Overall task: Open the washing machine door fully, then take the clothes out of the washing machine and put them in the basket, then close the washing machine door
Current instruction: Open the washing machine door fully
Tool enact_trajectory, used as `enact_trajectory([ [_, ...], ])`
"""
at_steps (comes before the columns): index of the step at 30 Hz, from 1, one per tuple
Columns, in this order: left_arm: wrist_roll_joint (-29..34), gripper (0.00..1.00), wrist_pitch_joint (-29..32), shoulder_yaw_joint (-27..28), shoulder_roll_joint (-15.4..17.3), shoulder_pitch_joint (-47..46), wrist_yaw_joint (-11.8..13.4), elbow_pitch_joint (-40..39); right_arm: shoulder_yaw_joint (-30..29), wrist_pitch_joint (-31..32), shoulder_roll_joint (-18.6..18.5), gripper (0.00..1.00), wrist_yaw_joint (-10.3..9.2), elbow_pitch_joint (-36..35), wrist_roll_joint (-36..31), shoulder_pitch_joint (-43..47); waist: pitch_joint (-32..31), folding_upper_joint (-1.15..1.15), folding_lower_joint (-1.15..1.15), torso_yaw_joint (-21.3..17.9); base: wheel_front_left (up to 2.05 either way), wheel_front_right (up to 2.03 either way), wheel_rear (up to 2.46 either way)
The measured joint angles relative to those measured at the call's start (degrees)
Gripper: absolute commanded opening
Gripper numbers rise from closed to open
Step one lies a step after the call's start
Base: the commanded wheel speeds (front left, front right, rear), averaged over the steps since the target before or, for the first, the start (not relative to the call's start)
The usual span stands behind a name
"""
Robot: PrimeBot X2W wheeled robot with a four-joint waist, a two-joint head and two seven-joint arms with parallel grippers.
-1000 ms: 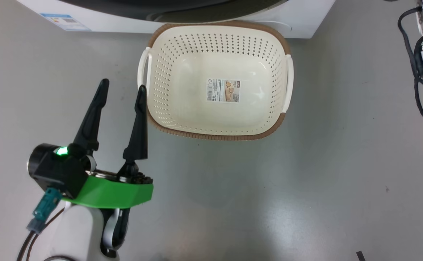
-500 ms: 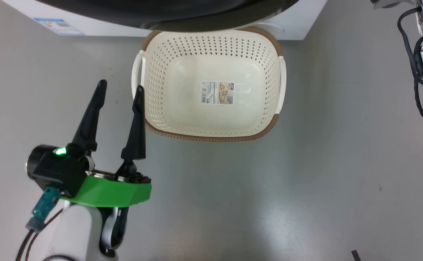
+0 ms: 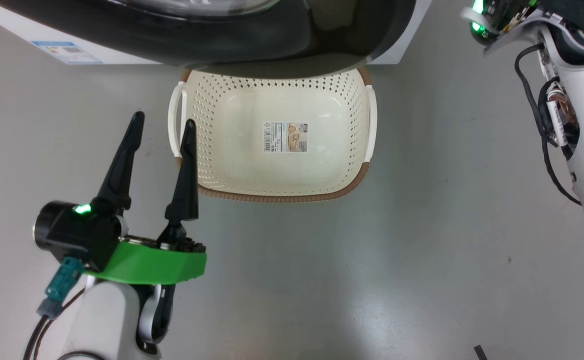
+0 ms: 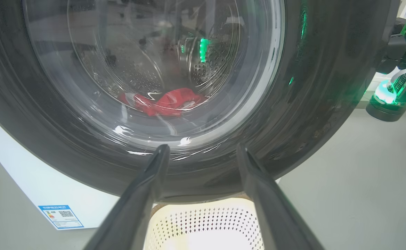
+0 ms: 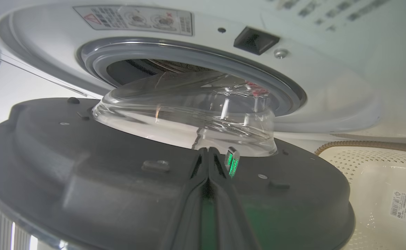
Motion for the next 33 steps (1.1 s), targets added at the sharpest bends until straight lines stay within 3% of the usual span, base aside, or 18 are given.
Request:
enact_trajectory([
  [8,0.01,1.00,0.00,0.71,0.00,0.01,-0.01,0.60,0.19,2.90,0.89,0.00,0.00,-0.52,0.22,2.17,-1.07,0.00,0.00,-0.71,0.00,0.00,0.00],
  [19,0.01,1.00,0.00,1.04,0.01,0.00,-0.09,0.52,-0.90,1.41,2.12,0.00,0.00,-3.02,-0.38,4.27,-1.30,0.00,0.00,-1.65,0.00,0.00,0.00],
  [20,0.01,1.00,0.00,1.04,0.00,0.00,-0.10,0.52,-1.07,0.52,2.32,0.11,0.00,-3.10,-0.69,4.32,-1.31,0.00,0.00,-1.68,0.00,0.00,0.00],
  [21,0.01,1.00,0.00,1.05,0.00,0.00,-0.11,0.52,-1.35,-0.62,2.45,0.81,0.00,-3.27,-1.09,4.35,-1.32,0.00,0.00,-1.71,0.00,0.00,0.00],
  [22,0.01,1.00,0.00,1.05,0.00,0.00,-0.20,0.52,-1.74,-2.07,2.61,1.00,0.00,-3.44,-1.57,4.36,-1.34,0.00,0.00,-1.74,0.00,0.00,0.00],
  [28,0.01,1.00,0.00,1.33,0.01,0.00,-0.49,0.63,-2.77,-11.13,2.64,1.00,0.00,-6.66,-5.94,6.48,-1.58,0.00,0.00,-1.90,0.00,0.00,0.00],
  [33,0.02,1.00,0.00,1.46,0.01,0.00,-0.51,0.74,0.40,-18.83,0.36,1.00,0.00,-12.50,-12.11,9.61,-2.17,0.00,0.00,-2.15,0.00,0.00,0.00],
])
